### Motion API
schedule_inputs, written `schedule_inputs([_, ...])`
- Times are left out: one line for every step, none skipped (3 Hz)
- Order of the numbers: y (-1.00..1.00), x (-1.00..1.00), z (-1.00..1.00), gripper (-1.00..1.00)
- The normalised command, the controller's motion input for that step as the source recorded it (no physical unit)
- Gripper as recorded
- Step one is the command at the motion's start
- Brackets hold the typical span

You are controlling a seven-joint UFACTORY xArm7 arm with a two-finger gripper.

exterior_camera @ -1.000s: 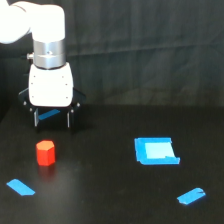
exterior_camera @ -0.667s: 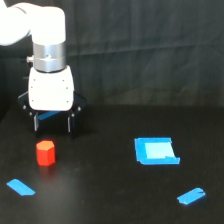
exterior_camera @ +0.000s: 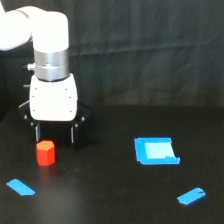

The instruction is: Pick up the red object from the table

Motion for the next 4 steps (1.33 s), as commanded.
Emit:
schedule_inputs([-0.72,0.24,-0.3,0.92])
schedule_inputs([-0.37,0.17,-0.3,0.44])
schedule_inputs([-0.13,0.01,-0.39,-0.66])
schedule_inputs([-0.05,0.03,-0.24,-1.0])
